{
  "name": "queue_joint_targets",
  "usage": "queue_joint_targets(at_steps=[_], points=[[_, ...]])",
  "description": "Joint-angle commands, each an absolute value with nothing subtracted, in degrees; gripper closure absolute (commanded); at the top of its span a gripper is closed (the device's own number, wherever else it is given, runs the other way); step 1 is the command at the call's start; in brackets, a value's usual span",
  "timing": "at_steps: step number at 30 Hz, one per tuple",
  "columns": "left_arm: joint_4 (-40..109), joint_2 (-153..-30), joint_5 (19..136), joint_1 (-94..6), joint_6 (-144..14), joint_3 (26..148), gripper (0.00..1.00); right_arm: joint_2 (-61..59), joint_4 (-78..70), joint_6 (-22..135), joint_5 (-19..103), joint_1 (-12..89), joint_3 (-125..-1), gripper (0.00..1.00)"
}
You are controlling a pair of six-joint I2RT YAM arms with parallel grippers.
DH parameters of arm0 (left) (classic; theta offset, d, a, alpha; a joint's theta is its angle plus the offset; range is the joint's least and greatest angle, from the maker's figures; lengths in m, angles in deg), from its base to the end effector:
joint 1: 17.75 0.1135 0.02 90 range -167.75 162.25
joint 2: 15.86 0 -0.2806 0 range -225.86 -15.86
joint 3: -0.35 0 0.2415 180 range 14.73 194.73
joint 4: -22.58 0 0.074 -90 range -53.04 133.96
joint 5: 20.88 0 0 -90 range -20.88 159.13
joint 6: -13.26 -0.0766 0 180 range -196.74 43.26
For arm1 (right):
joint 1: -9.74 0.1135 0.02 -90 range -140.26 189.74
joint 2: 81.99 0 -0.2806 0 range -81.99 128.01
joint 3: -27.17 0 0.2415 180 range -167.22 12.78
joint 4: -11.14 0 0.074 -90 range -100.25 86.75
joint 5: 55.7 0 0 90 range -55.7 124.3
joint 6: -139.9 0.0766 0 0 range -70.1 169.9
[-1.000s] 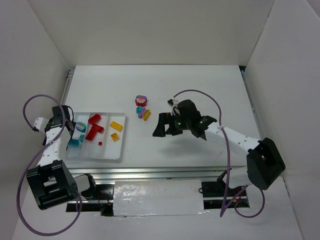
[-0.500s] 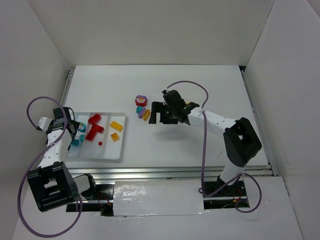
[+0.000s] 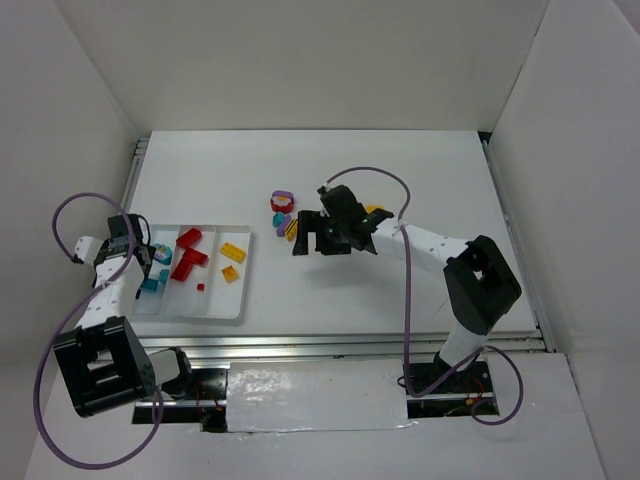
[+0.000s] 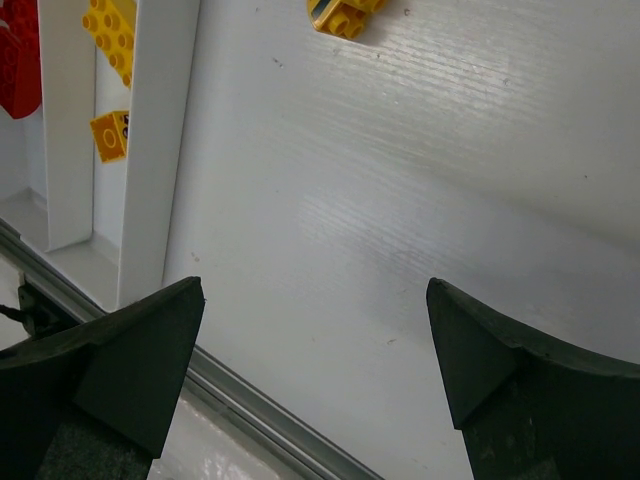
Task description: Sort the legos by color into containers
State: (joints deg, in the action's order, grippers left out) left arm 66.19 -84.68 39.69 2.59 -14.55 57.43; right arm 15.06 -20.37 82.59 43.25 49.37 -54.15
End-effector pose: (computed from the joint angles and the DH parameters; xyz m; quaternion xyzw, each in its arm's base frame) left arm 0.2073 0.1170 0.2102 -0.6658 0.6441 0.1236 0.3556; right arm 0.2916 0.2570 0.2166 -0.0846 0.9249 0.2731 0.2506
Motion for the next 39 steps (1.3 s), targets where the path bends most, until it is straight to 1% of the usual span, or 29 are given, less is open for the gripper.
queue_joint_targets(at_steps=[1, 7, 9, 11, 13, 19, 21, 22, 25, 28, 29, 30, 31, 34, 35, 36, 39], points=[[64.82, -86.87, 37.22, 2.81, -12.67, 56.3, 0.14, 15.83, -18.63, 81.72, 44.14, 50.08, -54.71, 0.0], [63.6, -90.04, 36.61, 2.9, -12.58, 55.69, 0.2, 17.15, -19.68, 80.93, 43.88, 50.52, -55.77, 0.0], [62.54, -90.74, 36.87, 2.9, -13.02, 55.08, 0.4, 17.32, -19.6, 80.84, 43.88, 50.52, -55.68, 0.0], [61.49, -91.18, 37.57, 2.9, -13.81, 54.9, 0.63, 17.41, -19.68, 80.84, 43.7, 50.61, -55.68, 0.0], [61.22, -91.18, 38.45, 2.9, -14.42, 54.98, 0.69, 17.41, -19.77, 80.84, 43.53, 50.52, -55.77, 0.0], [54.11, -87.23, 47.05, 2.29, -19.25, 51.83, 0.77, 17.41, -20.03, 81.02, 43.44, 50.69, -56.65, 0.0], [53.66, -87.05, 48.47, 1.59, -19.44, 51.73, 0.77, 17.5, -19.68, 81.11, 43.79, 50.78, -56.74, 0.0], [54.01, -87.14, 48.38, 1.41, -19.26, 51.91, 0.71, 17.67, -19.68, 81.19, 43.79, 50.78, -56.74, 0.0], [51.74, -88.27, 50.39, 1.41, -21.01, 51.82, 0.61, 18.03, -19.68, 81.11, 44.05, 50.96, -56.65, 0.0], [49.88, -90.9, 53.21, 1.41, -21.72, 52.17, 0.63, 18.2, -19.86, 81.11, 44.05, 51.05, -56.74, 0.0], [49.88, -91.62, 53.3, 1.32, -21.72, 52.43, 0.61, 18.2, -19.95, 81.02, 44.05, 51.13, -56.74, 0.0], [49.53, -92.84, 53.48, 1.41, -21.98, 52.78, 0.56, 18.29, -19.95, 80.93, 44.05, 51.05, -56.74, 0.0], [48.83, -93.46, 54.0, 1.41, -22.25, 52.79, 0.53, 18.2, -19.86, 80.93, 43.97, 51.05, -56.74, 0.0], [45.13, -95.92, 56.82, 1.41, -24.53, 53.4, 0.47, 18.64, -20.21, 80.93, 44.14, 51.13, -57.09, 0.0], [44.87, -96.71, 57.17, 1.41, -24.45, 53.92, 0.43, 18.99, -20.3, 80.93, 44.23, 51.13, -57.26, 0.0], [44.17, -98.03, 58.3, 1.41, -25.58, 55.06, 0.36, 19.08, -20.56, 80.93, 44.4, 51.22, -57.61, 0.0], [41.72, -99.44, 59.8, 1.41, -26.64, 55.69, 0.23, 19.17, -20.74, 80.67, 44.49, 51.4, -57.79, 0.0]])
